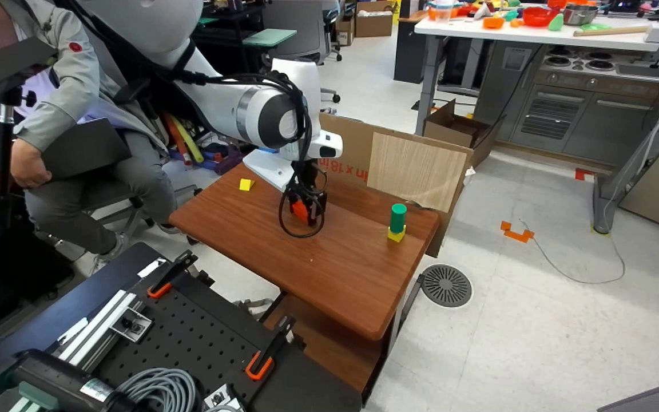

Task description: Put the orange block on the green block

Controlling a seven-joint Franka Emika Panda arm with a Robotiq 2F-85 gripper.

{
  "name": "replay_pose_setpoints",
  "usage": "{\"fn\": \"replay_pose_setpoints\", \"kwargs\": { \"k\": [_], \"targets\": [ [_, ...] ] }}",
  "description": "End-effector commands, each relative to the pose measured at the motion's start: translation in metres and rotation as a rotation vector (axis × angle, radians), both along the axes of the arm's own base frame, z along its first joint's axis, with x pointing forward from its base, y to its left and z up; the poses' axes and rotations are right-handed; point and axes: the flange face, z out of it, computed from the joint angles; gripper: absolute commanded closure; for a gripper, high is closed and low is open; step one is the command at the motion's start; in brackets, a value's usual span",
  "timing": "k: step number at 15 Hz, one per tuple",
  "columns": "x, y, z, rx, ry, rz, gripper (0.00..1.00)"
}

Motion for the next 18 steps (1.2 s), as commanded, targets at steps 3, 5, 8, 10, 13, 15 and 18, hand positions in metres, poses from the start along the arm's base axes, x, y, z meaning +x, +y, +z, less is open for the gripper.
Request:
{"fn": "replay_pose_setpoints", "kwargs": {
  "k": [3,5,8,10,13,15,18],
  "targets": [
    [0.015,0.020,0.070,0.031,-0.075,0.038,0.58],
    [0.025,0.026,0.093,0.043,-0.111,0.042,0.58],
    [0.040,0.034,0.109,0.055,-0.123,0.058,0.58],
    [0.046,0.042,0.110,0.071,-0.119,0.083,0.58],
    [0.050,0.055,0.105,0.100,-0.119,0.154,0.58],
    [0.052,0.063,0.100,0.108,-0.124,0.203,0.58],
    [0.055,0.070,0.092,0.109,-0.111,0.234,0.58]
  ]
}}
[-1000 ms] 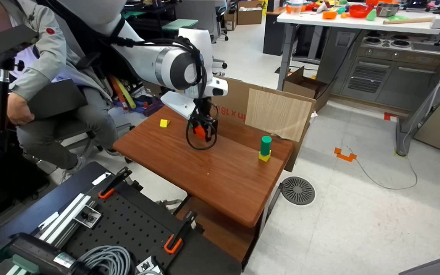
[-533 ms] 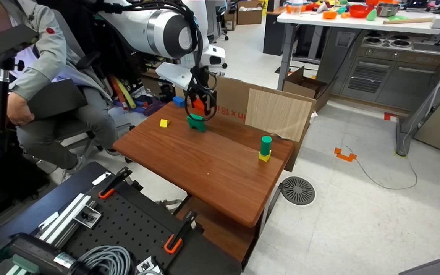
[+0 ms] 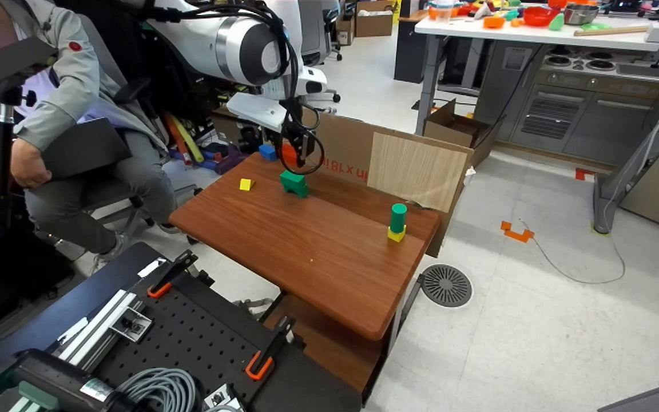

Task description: Put the orange block on the green block

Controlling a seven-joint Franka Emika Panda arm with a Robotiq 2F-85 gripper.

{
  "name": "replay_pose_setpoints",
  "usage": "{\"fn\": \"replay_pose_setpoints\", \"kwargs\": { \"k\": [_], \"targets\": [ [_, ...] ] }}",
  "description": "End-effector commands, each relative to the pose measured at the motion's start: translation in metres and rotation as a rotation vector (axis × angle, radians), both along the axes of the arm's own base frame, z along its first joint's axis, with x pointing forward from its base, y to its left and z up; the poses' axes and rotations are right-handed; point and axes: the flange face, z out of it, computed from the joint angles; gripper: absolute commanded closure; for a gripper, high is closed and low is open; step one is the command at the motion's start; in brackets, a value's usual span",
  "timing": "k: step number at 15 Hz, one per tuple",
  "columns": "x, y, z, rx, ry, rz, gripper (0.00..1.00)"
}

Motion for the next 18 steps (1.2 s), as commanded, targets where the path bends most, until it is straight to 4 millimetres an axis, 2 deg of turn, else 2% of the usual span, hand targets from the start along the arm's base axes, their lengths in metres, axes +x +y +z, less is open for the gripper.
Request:
{"fn": "replay_pose_setpoints", "kwargs": {
  "k": [1,11,18],
  "targets": [
    [0.011,0.006,-0.007,0.011,0.020,0.036,0.58],
    [0.009,0.006,-0.033,-0.028,0.100,0.028,0.58],
    [0.012,0.002,-0.039,-0.062,0.128,0.031,0.58]
  ]
}}
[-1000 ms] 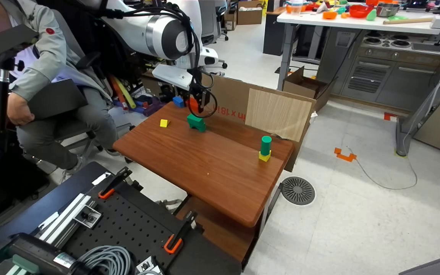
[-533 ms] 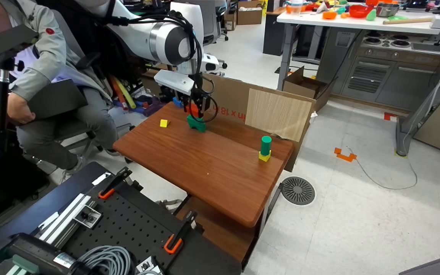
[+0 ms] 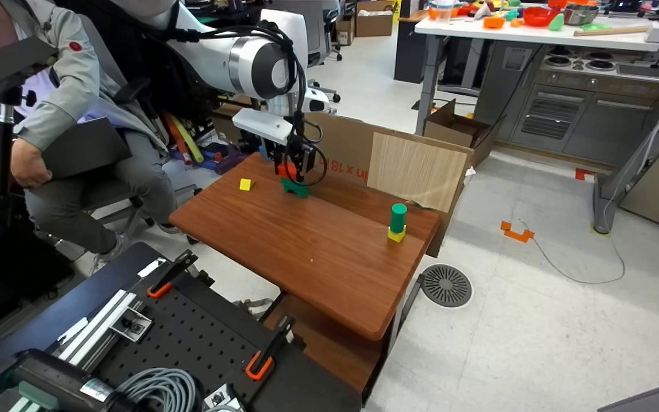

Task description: Put the orange block on the green block

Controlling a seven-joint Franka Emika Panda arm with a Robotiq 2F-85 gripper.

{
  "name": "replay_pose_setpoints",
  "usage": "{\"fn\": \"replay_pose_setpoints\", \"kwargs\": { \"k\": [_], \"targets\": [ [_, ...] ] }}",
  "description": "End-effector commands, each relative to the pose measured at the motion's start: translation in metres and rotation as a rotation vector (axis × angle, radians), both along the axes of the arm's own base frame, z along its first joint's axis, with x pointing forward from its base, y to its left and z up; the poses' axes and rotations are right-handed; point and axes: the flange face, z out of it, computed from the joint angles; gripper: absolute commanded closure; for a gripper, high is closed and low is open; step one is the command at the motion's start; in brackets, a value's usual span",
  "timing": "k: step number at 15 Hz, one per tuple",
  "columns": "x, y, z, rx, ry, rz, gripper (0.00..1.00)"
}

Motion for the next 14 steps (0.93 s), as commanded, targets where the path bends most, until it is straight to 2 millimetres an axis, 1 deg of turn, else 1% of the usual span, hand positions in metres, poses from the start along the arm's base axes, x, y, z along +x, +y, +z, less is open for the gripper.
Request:
{"fn": "replay_pose_setpoints", "kwargs": {
  "k": [1,4,8,12,13,14],
  "targets": [
    [0.0090,0.0003,0.0004,-0.045,0.013,0.004,0.58],
    [0.0118,0.0003,0.0023,-0.058,0.005,0.015,0.58],
    [0.0141,0.0054,0.0049,-0.065,0.006,0.027,0.58],
    [0.0148,0.0094,0.0026,-0.069,0.011,0.032,0.58],
    [0.0149,0.0097,0.0017,-0.071,0.012,0.031,0.37],
    [0.0152,0.0097,0.0001,-0.071,0.013,0.031,0.08]
  ]
}}
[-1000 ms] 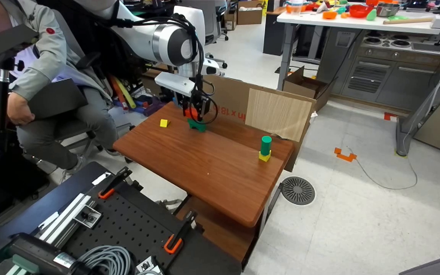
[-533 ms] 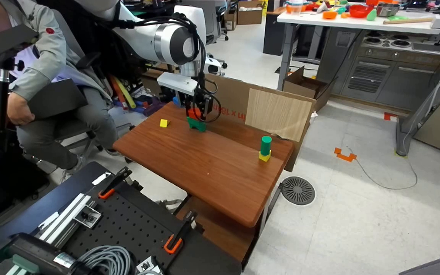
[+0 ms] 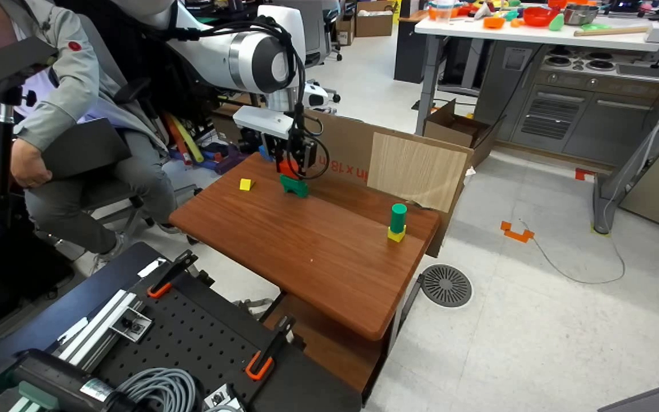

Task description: Put the orange block on the green block

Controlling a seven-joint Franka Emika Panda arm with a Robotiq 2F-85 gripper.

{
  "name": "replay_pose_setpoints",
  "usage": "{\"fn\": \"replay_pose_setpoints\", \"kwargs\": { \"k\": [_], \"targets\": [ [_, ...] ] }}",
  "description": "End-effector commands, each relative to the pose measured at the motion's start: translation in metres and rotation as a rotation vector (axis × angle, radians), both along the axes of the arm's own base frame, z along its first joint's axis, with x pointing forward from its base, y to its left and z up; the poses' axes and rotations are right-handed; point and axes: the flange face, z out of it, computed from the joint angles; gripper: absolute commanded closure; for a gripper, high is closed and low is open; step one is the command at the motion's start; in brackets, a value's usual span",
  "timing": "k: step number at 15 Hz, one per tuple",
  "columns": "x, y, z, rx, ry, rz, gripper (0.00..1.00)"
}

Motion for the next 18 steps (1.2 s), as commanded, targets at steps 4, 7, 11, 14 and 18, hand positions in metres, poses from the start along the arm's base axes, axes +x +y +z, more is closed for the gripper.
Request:
{"fn": "replay_pose_setpoints", "kwargs": {
  "k": [4,7,11,14,18],
  "targets": [
    [0.009,0.004,-0.010,-0.032,0.017,0.002,0.00],
    [0.008,0.004,-0.002,-0.017,0.010,0.004,0.00],
    [-0.007,0.004,0.033,-0.003,-0.013,0.015,0.00],
    [-0.028,0.008,0.074,0.005,-0.044,0.035,0.00],
    [-0.072,0.011,0.122,-0.004,-0.062,0.038,0.00]
  ]
}}
